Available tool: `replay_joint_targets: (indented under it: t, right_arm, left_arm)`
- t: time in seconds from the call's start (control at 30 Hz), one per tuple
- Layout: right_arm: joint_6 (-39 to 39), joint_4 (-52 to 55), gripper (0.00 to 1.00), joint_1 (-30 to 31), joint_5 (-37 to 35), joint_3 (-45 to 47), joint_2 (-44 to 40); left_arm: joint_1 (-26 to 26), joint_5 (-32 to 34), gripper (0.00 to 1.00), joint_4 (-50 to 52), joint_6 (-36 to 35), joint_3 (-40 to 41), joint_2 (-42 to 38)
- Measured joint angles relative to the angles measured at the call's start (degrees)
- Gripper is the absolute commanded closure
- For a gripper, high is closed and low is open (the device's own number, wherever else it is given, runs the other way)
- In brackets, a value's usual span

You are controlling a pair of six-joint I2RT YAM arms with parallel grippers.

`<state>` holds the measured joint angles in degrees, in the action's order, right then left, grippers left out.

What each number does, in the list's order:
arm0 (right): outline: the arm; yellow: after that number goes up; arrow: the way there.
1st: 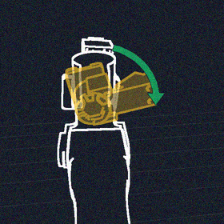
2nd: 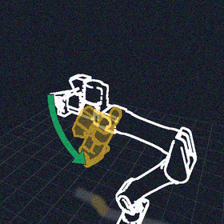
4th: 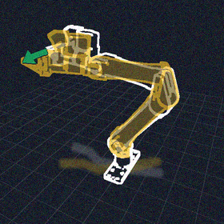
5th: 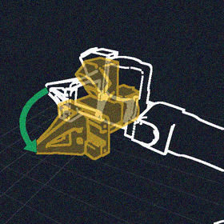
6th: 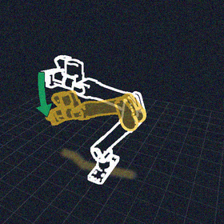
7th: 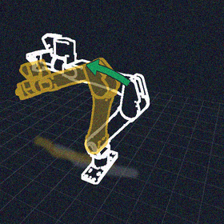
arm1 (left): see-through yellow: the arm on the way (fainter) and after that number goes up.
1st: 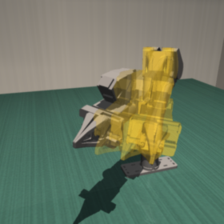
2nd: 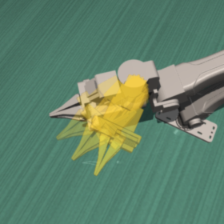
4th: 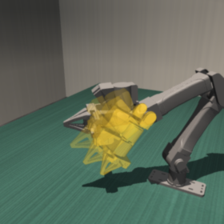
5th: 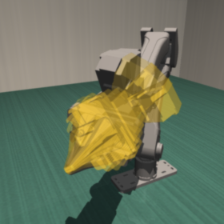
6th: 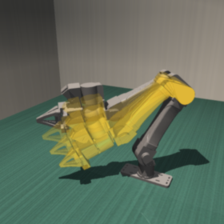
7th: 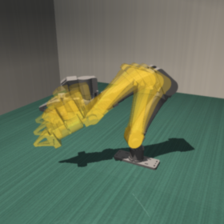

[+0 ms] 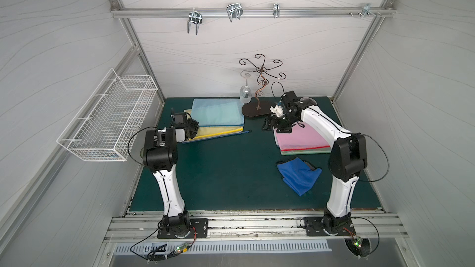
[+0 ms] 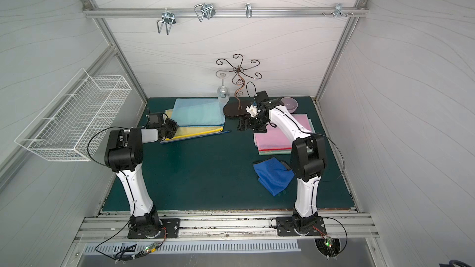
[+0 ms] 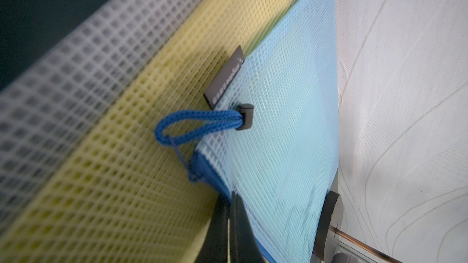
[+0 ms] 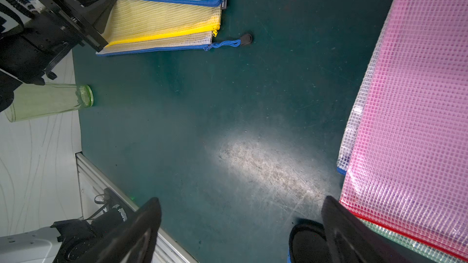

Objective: Wipe the document bag
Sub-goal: Pick up the document bag.

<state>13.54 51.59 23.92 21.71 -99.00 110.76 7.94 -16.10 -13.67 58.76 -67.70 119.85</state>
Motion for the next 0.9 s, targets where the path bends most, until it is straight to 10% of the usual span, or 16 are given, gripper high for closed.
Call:
replay_joint_targets:
  t: [0.57, 0.9]
  right_arm:
    - [0.0, -0.7, 0.01, 1.6, 0.5, 4.6, -2.0]
    - [0.6, 1.4, 0.01, 2.4, -2.2, 9.6, -5.9]
  left_arm:
    - [-0.2, 1.0, 1.0, 6.9, -2.6, 10.9, -17.5]
    - [-3.6, 1.7, 1.0, 19.1, -2.1, 23.1, -42.3]
